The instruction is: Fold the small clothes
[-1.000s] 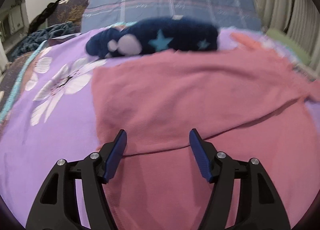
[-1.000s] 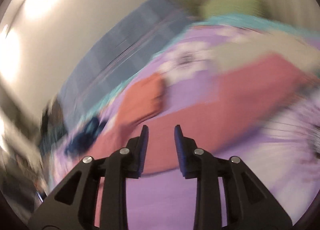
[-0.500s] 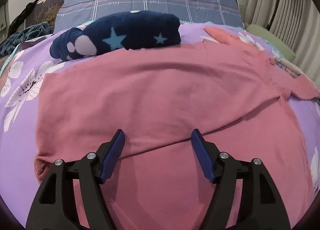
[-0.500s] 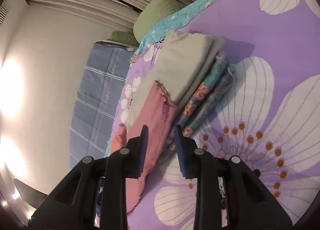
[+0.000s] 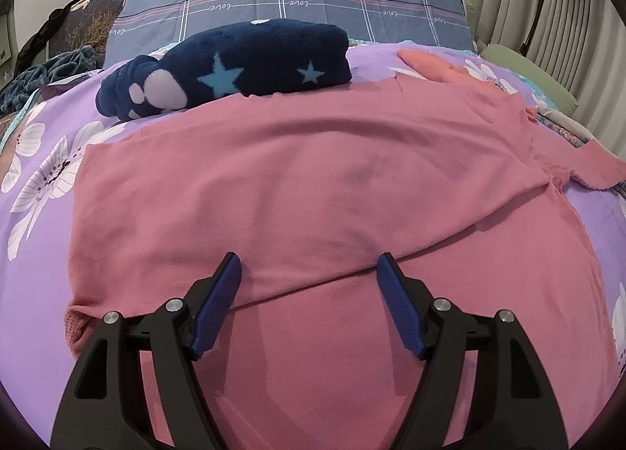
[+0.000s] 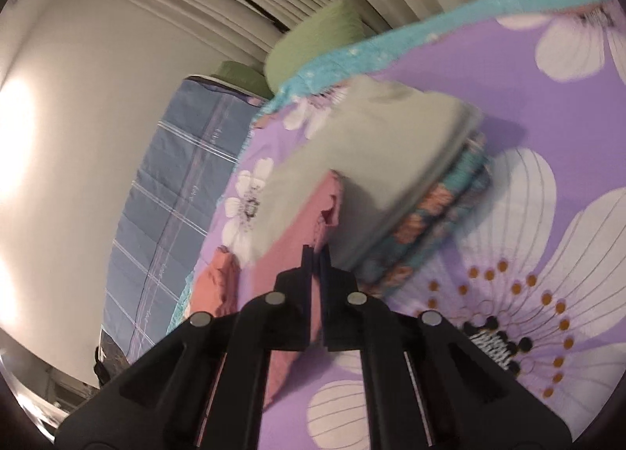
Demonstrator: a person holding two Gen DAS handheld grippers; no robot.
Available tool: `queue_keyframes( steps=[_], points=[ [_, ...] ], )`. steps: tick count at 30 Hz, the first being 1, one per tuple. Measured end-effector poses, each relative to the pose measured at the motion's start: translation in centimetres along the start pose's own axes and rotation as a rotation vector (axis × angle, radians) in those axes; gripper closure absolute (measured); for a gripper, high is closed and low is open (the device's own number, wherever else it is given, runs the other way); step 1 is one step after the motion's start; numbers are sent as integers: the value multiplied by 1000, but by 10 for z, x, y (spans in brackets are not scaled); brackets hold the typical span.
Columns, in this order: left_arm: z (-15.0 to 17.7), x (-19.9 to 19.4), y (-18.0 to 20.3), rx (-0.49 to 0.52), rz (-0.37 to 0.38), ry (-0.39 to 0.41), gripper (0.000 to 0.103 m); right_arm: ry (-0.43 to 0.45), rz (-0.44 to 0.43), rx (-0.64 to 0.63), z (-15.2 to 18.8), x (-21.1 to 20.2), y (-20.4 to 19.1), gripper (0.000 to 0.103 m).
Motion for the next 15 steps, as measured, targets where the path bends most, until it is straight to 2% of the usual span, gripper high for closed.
queue_keyframes(
  steps=[2, 6, 9, 12, 15],
  points=[
    [0, 0, 0, -1, 3, 1, 30, -6, -56, -20, 4, -2, -19, 100],
    [0, 0, -1, -6, 9, 4, 30, -44, -221, -144, 37, -11, -90, 100],
    [0, -2, -3, -14, 21, 10, 30, -142, -369, -292, 95, -8, -161, 100],
    [0, -4, -6, -34, 48, 21, 30, -297, -514, -465, 182, -2, -229, 100],
    [0, -6, -12, -66, 91, 35, 30, -420, -586, -593, 254, 5, -265, 100]
  ],
)
Point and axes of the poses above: each gripper's, at about its wrist camera, not at the fingertips, and x roughly the way its jaws point, y to its right, z to its underside, the point moved 2 cm from there along x, roughly the way its jaws point, and after that the axes turned 8 degrees about z, right-handed, at the moved point
